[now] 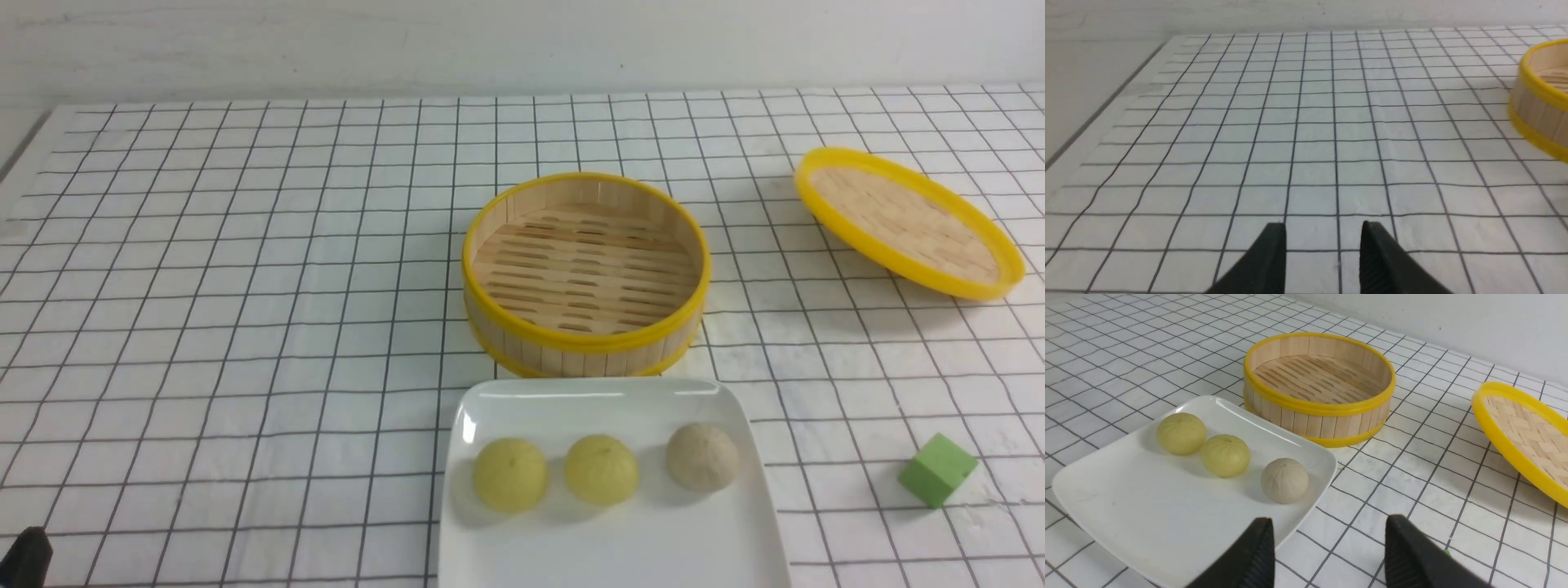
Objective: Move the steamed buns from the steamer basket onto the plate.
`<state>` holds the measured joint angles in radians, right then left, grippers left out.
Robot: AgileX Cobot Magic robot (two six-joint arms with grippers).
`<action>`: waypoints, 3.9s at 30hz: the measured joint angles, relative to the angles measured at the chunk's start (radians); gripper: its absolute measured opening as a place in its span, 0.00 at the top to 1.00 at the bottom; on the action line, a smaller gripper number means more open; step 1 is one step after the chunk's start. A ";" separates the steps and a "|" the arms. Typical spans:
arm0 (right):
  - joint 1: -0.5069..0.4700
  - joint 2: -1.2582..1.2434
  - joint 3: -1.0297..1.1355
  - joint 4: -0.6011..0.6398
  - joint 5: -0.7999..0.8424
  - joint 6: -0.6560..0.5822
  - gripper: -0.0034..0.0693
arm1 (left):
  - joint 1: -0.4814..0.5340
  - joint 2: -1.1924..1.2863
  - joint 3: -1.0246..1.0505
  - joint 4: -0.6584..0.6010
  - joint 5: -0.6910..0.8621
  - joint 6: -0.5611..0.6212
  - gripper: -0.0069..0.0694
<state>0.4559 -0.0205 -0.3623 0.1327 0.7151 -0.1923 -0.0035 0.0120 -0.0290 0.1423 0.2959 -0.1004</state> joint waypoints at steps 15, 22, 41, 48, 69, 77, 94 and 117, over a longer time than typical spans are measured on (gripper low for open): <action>0.000 0.000 0.000 -0.001 0.000 0.000 0.43 | 0.027 -0.023 0.055 -0.009 0.075 -0.005 0.54; 0.000 0.000 0.000 0.000 0.000 0.000 0.43 | 0.027 -0.023 0.054 -0.010 0.082 -0.005 0.54; 0.000 0.000 0.000 0.000 0.000 0.000 0.43 | 0.027 -0.023 0.054 -0.011 0.082 -0.005 0.54; 0.000 0.000 0.000 0.006 -0.004 0.003 0.43 | 0.027 -0.023 0.054 -0.011 0.082 -0.006 0.54; -0.361 0.000 0.354 -0.018 -0.360 0.022 0.43 | 0.027 -0.023 0.053 0.001 0.083 -0.006 0.54; -0.496 0.000 0.358 0.021 -0.246 0.023 0.43 | 0.027 -0.023 0.053 0.001 0.083 -0.006 0.54; -0.562 0.000 0.377 0.071 -0.292 0.027 0.43 | 0.027 -0.023 0.052 0.004 0.088 -0.006 0.54; -0.562 0.000 0.377 -0.048 -0.291 0.027 0.43 | 0.027 -0.023 0.052 0.004 0.089 -0.006 0.54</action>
<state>-0.1059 -0.0205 0.0148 0.0849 0.4240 -0.1658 0.0238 -0.0112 0.0231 0.1462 0.3851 -0.1068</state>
